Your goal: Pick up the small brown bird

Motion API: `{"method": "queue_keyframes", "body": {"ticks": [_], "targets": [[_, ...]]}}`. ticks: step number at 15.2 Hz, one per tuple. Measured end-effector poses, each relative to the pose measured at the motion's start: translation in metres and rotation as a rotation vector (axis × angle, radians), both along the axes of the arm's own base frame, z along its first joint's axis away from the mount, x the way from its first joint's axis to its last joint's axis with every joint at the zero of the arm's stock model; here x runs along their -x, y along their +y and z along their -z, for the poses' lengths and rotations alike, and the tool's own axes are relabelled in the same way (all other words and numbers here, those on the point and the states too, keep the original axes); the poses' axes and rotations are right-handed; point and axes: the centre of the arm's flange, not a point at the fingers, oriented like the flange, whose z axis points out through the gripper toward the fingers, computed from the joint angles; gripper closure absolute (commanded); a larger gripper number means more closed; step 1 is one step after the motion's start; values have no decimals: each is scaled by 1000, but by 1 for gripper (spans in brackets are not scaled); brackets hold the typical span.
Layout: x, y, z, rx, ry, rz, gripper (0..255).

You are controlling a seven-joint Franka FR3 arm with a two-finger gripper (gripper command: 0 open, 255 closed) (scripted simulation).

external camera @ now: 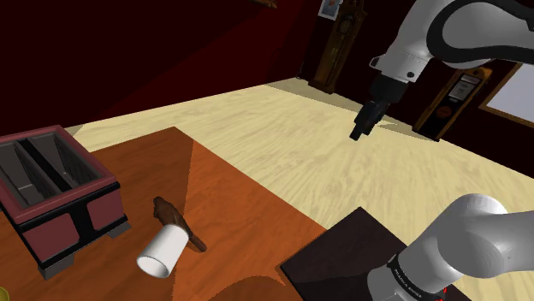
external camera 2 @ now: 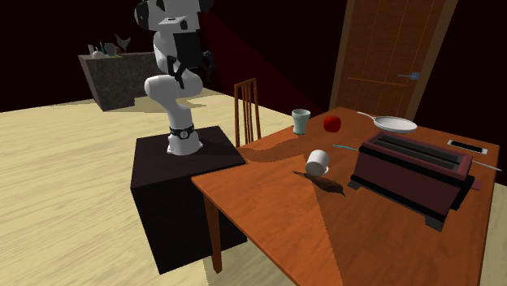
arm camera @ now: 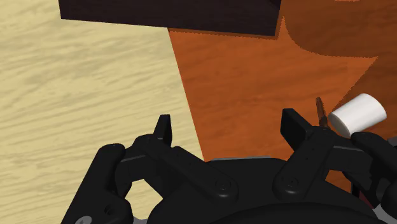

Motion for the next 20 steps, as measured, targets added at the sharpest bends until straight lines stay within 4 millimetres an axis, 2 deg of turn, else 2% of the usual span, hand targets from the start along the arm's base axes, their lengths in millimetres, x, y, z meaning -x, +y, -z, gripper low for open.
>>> {"method": "queue_keyframes", "body": {"ticks": [3, 20], "targets": [[-4, 11, 7, 3, -7, -1, 0], [-64, 178, 141, 39, -106, -15, 0]]}}
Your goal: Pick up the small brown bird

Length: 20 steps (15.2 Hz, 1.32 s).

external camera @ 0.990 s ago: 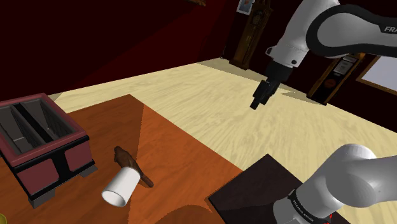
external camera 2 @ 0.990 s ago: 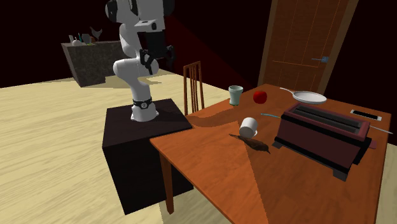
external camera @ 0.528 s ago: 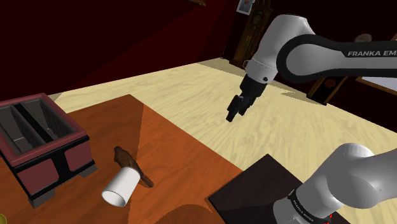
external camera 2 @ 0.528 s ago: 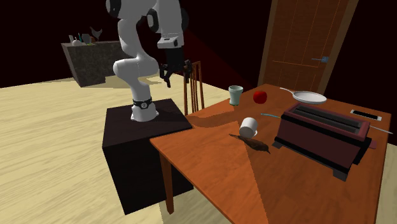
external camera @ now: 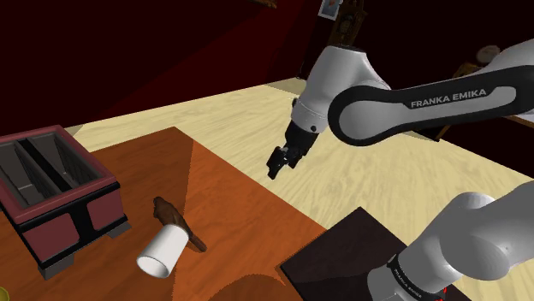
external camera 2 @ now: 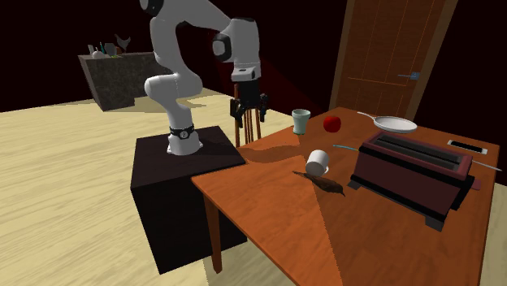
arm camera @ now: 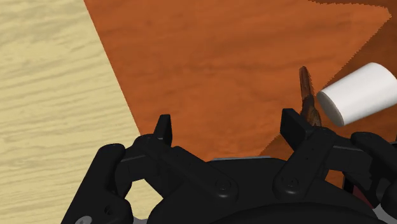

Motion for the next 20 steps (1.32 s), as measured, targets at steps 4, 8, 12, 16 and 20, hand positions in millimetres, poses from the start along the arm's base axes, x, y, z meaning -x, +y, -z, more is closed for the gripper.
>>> {"method": "queue_keyframes", "body": {"ticks": [4, 8, 12, 16, 20], "targets": [[-15, 39, 29, 9, -24, -3, 0], [-31, 80, 63, 15, -47, -7, 0], [-49, 119, 90, 21, -71, -9, 0], [-64, 159, 123, 28, -95, -13, 0], [-88, 193, 151, 37, -119, -16, 0]]}}
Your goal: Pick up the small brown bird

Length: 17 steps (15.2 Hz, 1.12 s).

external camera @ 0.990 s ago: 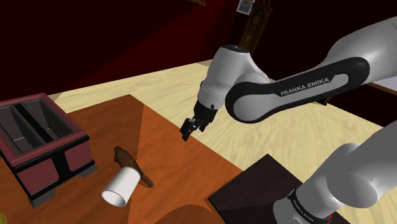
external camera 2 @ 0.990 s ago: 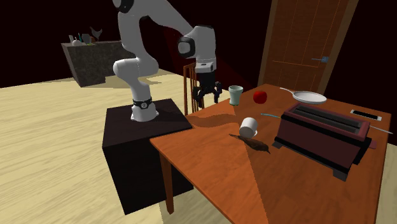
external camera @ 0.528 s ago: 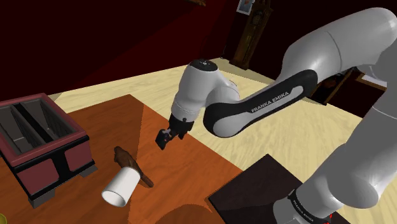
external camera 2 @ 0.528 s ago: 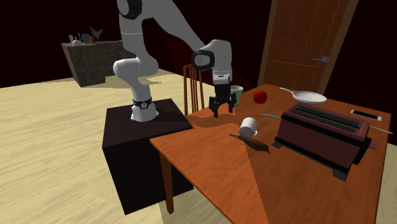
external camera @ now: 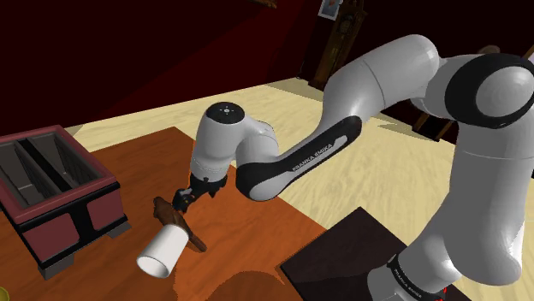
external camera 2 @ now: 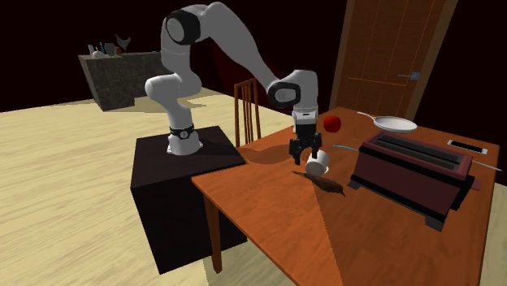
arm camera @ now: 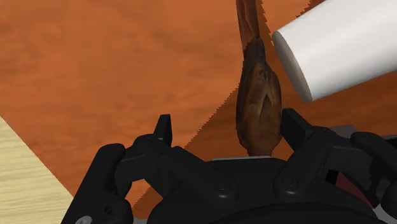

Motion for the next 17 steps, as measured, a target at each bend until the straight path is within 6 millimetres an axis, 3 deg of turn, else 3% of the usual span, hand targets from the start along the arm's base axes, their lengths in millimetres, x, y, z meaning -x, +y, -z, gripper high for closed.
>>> {"method": "queue_keyframes", "body": {"ticks": [4, 7, 14, 15, 17], "targets": [[-15, 41, 34, 8, -25, -3, 0], [-24, 58, 50, 12, -36, -5, 0], [-26, 60, 88, 14, -38, -5, 0], [-25, 60, 90, 14, -38, -5, 255], [-27, 61, 88, 8, -45, -3, 255]]}}
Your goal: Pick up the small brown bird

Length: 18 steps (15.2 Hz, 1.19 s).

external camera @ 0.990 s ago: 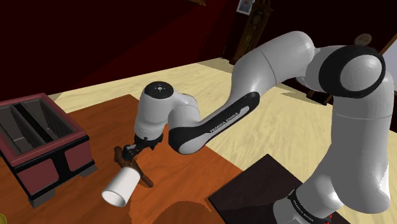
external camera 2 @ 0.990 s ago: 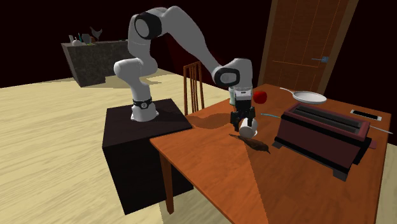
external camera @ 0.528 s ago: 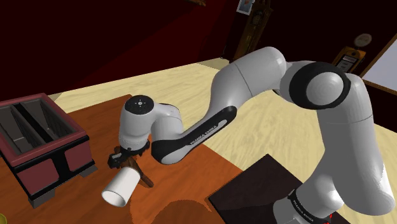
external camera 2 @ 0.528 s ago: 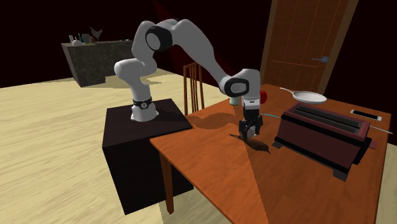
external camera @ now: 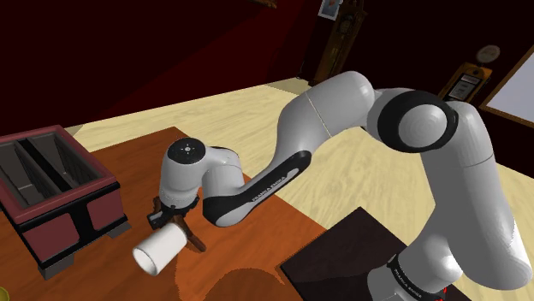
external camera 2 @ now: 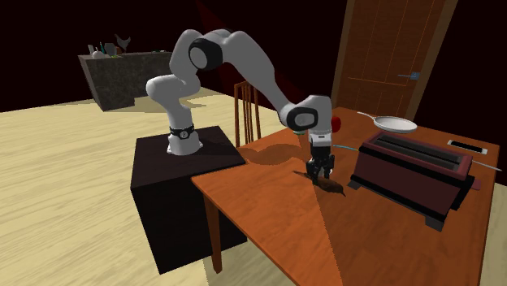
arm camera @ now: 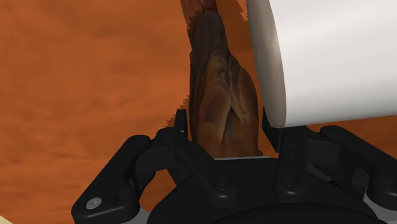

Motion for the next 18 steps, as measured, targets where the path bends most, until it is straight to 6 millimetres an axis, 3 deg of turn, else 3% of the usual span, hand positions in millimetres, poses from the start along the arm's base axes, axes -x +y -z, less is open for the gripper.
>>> {"method": "queue_keyframes", "body": {"ticks": [9, 18], "targets": [[1, 0, -1, 3, 2, -1, 255], [1, -1, -44, 6, 7, -1, 255]]}}
